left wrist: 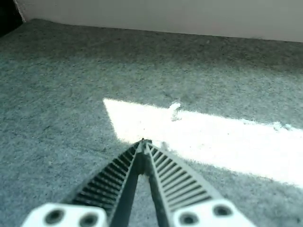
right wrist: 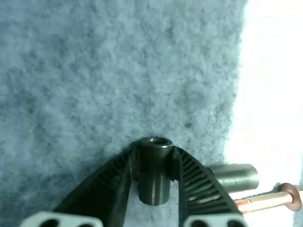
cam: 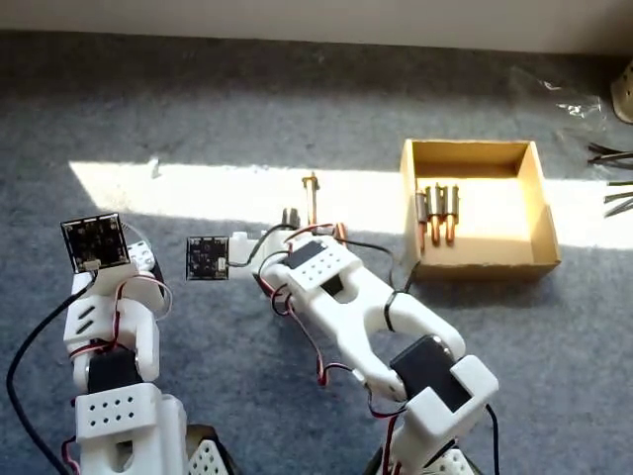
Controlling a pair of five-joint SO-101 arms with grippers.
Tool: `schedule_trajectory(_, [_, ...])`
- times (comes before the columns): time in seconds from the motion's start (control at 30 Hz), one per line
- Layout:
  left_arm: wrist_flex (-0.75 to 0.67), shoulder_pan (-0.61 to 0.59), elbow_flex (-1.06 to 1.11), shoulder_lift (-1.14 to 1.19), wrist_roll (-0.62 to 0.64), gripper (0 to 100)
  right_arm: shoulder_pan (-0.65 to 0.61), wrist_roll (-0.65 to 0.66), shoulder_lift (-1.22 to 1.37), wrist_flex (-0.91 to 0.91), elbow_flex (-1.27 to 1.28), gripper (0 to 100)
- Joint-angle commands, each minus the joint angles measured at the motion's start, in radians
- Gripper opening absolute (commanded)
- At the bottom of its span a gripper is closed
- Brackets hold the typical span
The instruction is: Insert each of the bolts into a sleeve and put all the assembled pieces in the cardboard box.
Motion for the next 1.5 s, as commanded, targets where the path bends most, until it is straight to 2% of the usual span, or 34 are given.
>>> schedule_trajectory(0.0, [-0.023,-0.005,-0.048,-0.013,0.012,1,0.016,0.006,0.004,-0.004,-0.016,8.8])
schedule_trajectory(0.4, [-0.023,-0.002,-0.039,-0.013,0.012,1,0.018,0.002,0.125,0.108,-0.136,8.2])
schedule_trajectory(0.53, [-0.023,-0.002,-0.039,-0.013,0.012,1,0.018,-0.08,0.128,0.107,-0.142,0.2])
schedule_trajectory(0.93, [-0.023,-0.001,-0.038,-0.013,0.012,1,0.015,-0.091,0.124,0.111,-0.142,0.5])
schedule_trajectory(1.13, [-0.023,-0.002,-0.036,-0.013,0.012,1,0.019,-0.196,0.081,0.113,-0.154,0.5])
schedule_trajectory(1.3, [-0.023,-0.002,-0.03,-0.013,0.012,1,0.019,-0.201,-0.035,0.269,-0.163,0.5])
schedule_trajectory(1.47, [-0.023,-0.002,-0.03,-0.013,0.012,1,0.065,-0.338,-0.119,0.295,-0.163,0.5])
